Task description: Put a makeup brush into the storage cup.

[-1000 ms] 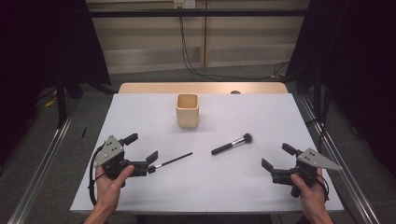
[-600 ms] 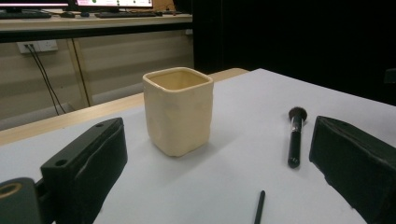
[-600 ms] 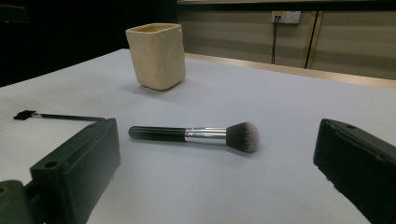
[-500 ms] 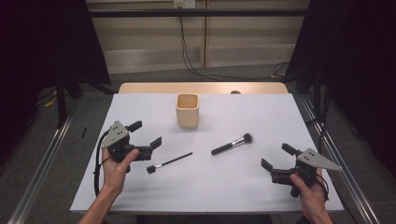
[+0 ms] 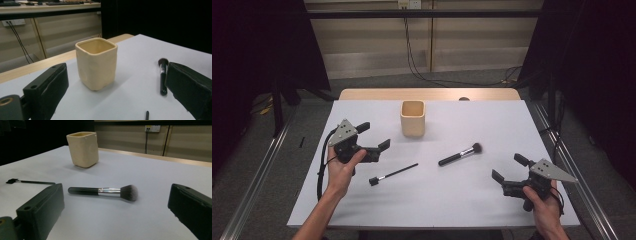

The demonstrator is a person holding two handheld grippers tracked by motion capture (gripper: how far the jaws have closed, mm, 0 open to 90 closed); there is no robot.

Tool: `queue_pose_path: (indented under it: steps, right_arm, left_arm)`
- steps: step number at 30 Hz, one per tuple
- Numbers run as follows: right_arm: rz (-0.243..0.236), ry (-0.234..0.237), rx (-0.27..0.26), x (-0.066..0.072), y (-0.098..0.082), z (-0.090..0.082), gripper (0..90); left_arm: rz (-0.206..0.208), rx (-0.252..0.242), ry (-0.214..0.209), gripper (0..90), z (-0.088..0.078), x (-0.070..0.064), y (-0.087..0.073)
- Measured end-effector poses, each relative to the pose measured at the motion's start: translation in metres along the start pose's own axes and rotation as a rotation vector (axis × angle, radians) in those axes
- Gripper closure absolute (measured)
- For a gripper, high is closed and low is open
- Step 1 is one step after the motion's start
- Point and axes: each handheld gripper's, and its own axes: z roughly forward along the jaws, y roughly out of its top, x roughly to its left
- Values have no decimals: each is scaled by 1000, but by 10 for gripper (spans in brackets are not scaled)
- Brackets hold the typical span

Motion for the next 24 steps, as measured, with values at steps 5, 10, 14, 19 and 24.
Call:
queue_pose_path:
  steps: [5,10,14,19,24]
  right_arm:
    - [-1,0,1,0,0,0,6]
    - [1,0,0,0,0,0,6]
    - [2,-6,6,0,0,0,6]
    - [5,-4,8,-1,-1,0,6]
    - [6,-5,9,-1,-1,1,6]
  left_arm:
    - [-22,68,-52,58,8,3,2]
    - [20,172,-58,61,12,7,6]
    - [53,224,-35,69,13,7,8]
    - [73,346,-32,63,17,10,3]
    - [87,442,-55,63,20,10,2]
